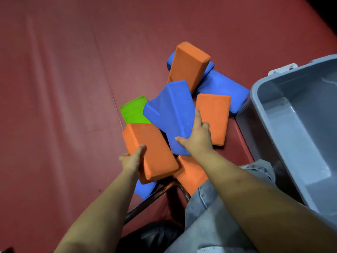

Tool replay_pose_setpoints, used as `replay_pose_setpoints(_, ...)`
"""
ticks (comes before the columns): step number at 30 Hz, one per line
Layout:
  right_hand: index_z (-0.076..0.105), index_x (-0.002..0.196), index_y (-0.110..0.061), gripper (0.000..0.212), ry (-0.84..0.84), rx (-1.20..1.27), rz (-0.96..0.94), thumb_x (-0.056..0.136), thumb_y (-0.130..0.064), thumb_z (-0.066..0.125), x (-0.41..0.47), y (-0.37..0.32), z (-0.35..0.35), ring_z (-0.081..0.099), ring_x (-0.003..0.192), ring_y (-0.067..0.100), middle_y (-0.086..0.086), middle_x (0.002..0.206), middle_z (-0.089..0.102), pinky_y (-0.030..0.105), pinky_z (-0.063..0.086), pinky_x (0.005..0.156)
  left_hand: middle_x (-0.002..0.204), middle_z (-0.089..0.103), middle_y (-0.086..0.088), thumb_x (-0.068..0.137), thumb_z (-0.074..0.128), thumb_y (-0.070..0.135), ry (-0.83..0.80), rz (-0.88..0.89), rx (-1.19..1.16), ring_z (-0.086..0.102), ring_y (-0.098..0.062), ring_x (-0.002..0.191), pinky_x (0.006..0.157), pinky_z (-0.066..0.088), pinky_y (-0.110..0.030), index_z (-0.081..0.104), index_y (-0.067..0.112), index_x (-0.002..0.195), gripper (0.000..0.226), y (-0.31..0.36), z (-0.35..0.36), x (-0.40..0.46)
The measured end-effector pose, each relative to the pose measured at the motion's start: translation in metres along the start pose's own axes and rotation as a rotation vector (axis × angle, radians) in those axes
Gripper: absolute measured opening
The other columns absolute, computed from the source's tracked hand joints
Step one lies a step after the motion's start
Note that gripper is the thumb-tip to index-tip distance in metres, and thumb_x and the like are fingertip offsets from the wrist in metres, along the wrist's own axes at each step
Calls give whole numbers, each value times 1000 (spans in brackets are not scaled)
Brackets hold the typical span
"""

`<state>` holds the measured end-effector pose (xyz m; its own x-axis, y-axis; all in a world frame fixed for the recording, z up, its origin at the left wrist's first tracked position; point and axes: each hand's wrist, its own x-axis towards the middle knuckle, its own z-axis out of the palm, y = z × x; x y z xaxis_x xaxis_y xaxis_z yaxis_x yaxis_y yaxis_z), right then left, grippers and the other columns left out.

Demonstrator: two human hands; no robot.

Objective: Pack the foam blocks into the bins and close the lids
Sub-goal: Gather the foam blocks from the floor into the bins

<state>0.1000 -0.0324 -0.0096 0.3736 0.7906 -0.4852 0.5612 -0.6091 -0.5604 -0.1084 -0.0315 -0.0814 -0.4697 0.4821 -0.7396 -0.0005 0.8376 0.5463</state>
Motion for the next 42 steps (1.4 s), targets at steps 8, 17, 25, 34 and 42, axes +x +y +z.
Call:
replay_pose_setpoints(8, 4, 150, -33, 106, 126, 129, -68, 73, -37, 78, -42, -14, -58, 52, 109, 34, 14, 125, 38, 32, 41, 89, 125, 55, -11, 77, 72, 45, 107, 691, 353, 41, -35, 121, 102, 39, -48, 39, 29, 126, 62, 91, -44, -72)
replay_pose_setpoints(17, 8, 149, -36, 104, 518, 255, -105, 73, -36, 78, -106, 28, -189, 53, 103, 31, 14, 119, 39, 33, 44, 90, 126, 56, -7, 77, 74, 41, -119, 1151, 227, 43, -30, 118, 105, 34, -43, 41, 28, 133, 66, 145, 33, -243)
replay_pose_setpoints(25, 5, 150, -35, 104, 780, 205, 90, 75, -36, 77, -159, 173, -266, 49, 106, 34, 13, 117, 39, 36, 43, 90, 128, 53, 0, 76, 73, 44, -427, 1273, 294, 42, -29, 119, 103, 36, -41, 41, 30, 132, 65, 86, 154, -352)
replay_pose_setpoints(34, 10, 151, -25, 89, 610, 152, 249, 84, -26, 69, -147, 279, -260, 50, 111, 34, 17, 131, 32, 37, 41, 97, 130, 49, -10, 77, 68, 49, -643, 1103, 628, 42, -33, 122, 101, 37, -41, 36, 25, 137, 73, 5, 287, -373)
replay_pose_setpoints(42, 31, 145, -14, 71, 434, 127, 130, 84, -24, 67, -105, 218, -233, 52, 114, 34, 21, 131, 42, 29, 36, 97, 129, 50, -9, 89, 62, 33, -689, 940, 609, 56, -23, 109, 91, 47, -28, 46, 11, 131, 51, 31, 257, -295)
